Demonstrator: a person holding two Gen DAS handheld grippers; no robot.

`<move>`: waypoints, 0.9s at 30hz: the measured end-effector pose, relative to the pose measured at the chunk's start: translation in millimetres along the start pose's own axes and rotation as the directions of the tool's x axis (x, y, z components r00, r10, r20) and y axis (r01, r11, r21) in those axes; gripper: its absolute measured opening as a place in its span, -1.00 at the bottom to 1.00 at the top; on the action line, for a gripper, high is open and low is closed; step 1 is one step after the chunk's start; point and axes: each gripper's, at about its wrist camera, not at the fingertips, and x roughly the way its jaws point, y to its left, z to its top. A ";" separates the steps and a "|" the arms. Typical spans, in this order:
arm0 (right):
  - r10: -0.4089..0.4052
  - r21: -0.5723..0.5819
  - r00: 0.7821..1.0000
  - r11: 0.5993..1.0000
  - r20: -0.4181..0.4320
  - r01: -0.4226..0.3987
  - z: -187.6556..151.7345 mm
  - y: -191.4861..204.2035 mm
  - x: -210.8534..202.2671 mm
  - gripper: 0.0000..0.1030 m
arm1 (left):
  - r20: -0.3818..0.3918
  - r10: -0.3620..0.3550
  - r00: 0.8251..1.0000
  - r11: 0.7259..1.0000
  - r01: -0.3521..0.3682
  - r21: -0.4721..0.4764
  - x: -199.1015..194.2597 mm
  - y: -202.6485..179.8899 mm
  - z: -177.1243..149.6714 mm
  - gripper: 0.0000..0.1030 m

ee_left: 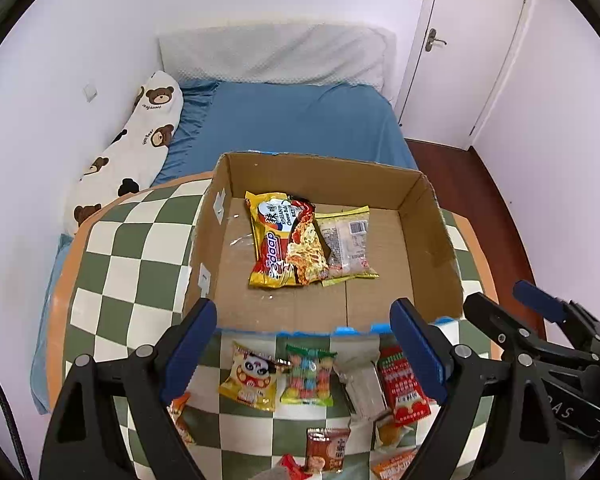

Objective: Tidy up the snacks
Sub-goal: 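Move both grippers back out of the box toward the remaining snacks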

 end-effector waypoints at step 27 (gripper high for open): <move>0.041 0.166 0.922 0.986 -0.385 0.026 -132.0 -57.3 127.8 0.26 | -0.494 0.045 0.868 0.999 -0.028 0.041 205.0 -4.6 -117.1 0.66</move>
